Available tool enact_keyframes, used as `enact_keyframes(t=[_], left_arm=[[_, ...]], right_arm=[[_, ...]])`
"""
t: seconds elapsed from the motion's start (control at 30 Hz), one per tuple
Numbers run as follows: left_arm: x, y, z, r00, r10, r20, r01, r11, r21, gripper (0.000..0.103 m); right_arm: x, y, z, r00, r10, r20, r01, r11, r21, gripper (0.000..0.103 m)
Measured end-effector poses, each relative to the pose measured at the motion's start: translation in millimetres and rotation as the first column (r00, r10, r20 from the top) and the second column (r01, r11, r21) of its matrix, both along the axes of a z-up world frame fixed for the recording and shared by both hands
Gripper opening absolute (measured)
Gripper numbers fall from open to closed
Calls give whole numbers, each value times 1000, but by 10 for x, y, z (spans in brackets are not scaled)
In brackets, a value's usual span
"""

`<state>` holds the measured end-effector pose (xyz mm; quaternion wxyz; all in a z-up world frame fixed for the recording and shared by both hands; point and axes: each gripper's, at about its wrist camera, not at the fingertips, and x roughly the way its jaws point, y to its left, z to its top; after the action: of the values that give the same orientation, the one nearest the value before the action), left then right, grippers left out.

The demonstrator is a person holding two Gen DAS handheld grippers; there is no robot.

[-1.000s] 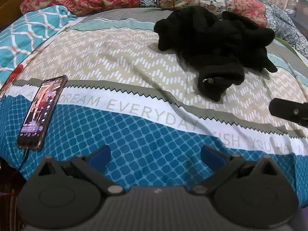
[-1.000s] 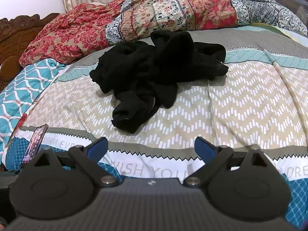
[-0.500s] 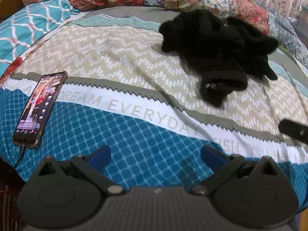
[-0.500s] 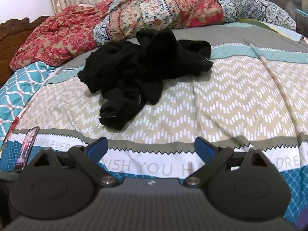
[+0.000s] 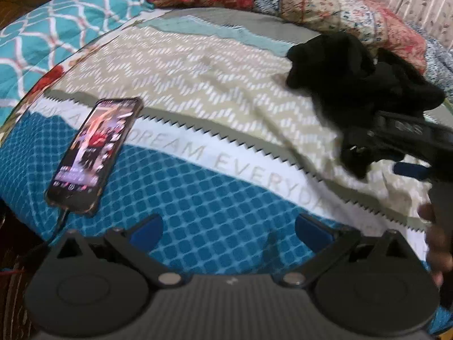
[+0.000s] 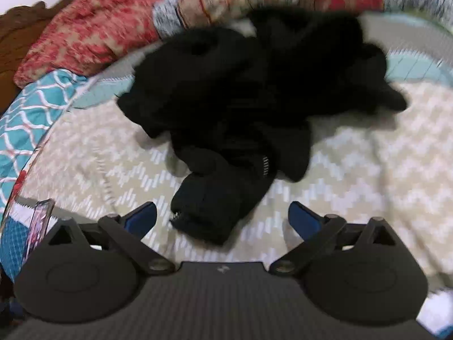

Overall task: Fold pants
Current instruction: 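Reach both grippers toward the crumpled black pants on the bed, then grasp a pant leg with the right gripper and lift it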

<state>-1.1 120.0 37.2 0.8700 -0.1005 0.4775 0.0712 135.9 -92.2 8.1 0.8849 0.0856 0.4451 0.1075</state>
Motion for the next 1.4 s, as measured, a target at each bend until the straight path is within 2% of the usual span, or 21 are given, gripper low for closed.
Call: enact_keyframes(t=[0.03, 0.07, 0.1, 0.13, 0.17, 0.23, 0.3, 0.4, 0.53, 0.57, 0.67, 0.77, 0.87, 0.93, 0.97, 1.1, 1.17, 1.23, 1.3, 1.33, 1.4], left_arm=[[-8, 18, -3, 1000, 4, -6, -4, 1000, 1, 103], [-16, 29, 0, 1000, 6, -8, -6, 1000, 2, 103], [-20, 42, 6, 1000, 10, -8, -10, 1000, 7, 103], [-20, 53, 14, 1000, 13, -6, -13, 1000, 12, 103], [-9, 61, 21, 1000, 17, -5, -17, 1000, 17, 103], [30, 66, 37, 1000, 21, -8, -21, 1000, 13, 103], [83, 61, 56, 1000, 17, -7, -17, 1000, -7, 103], [170, -11, 89, 1000, 3, 0, -3, 999, -42, 103], [266, -199, 126, 999, -47, 1, 47, 995, -91, 103], [266, -249, 141, 998, -61, 7, 62, 993, -97, 103], [270, -433, 162, 994, -110, 17, 111, 990, -91, 103], [299, -605, 169, 988, -154, 9, 154, 984, -85, 103], [317, -720, 203, 984, -176, 8, 176, 980, -92, 103], [312, -758, 228, 982, -188, 13, 188, 978, -87, 103], [311, -762, 239, 981, -192, 16, 192, 978, -78, 103], [405, -642, 277, 985, -169, 27, 170, 985, -20, 103], [545, -532, 296, 990, -134, 40, 134, 991, 14, 103], [732, -439, 286, 995, -95, 45, 92, 994, 52, 103], [969, -375, 258, 997, -64, 40, 62, 997, 52, 103], [1071, -368, 238, 998, -61, 33, 60, 998, 36, 103], [1270, -369, 192, 998, -65, 18, 66, 997, -29, 103]], right_arm=[[59, 0, -52, 1000, 8, -25, -7, 1000, 17, 55], [111, -17, -79, 999, 20, -49, -17, 999, 49, 54], [85, -70, -42, 1000, -2, -27, 5, 996, 89, 42], [36, -149, 17, 1000, -17, -3, 18, 993, 117, 24], [-12, -211, 104, 999, -25, 37, 21, 995, 101, 8], [-130, -426, 287, 994, -40, 103, 35, 998, 55, 9], [-287, -740, 483, 984, -83, 156, 73, 995, 66, 9], [-607, -1160, 738, 947, -149, 283, 145, 989, 35, 9], [-1100, -1652, 944, 904, -235, 358, 242, 970, 27, 9], [-1222, -1748, 993, 886, -257, 385, 271, 962, 19, 9], [-1551, -2020, 1185, 795, -351, 495, 410, 912, -13, 6], [-1819, -2325, 1357, 721, -437, 538, 503, 864, 27, 6], [-1873, -2483, 1429, 662, -468, 586, 569, 822, 13, 6], [-1841, -2705, 1475, 597, -516, 614, 632, 774, 37, 6], [-1781, -2863, 1464, 553, -562, 615, 675, 735, 65, 6], [-1755, -3584, 1382, 346, -764, 545, 833, 518, 197, 6], [-1843, -3759, 1283, 294, -805, 516, 873, 446, 199, 8], [-1895, -3843, 1154, 296, -840, 455, 890, 416, 188, 12], [-1891, -3878, 979, 357, -853, 380, 880, 443, 168, 21], [-1928, -3856, 922, 374, -853, 364, 878, 452, 159, 40], [-1998, -3709, 845, 419, -834, 359, 864, 488, 125, 62]])
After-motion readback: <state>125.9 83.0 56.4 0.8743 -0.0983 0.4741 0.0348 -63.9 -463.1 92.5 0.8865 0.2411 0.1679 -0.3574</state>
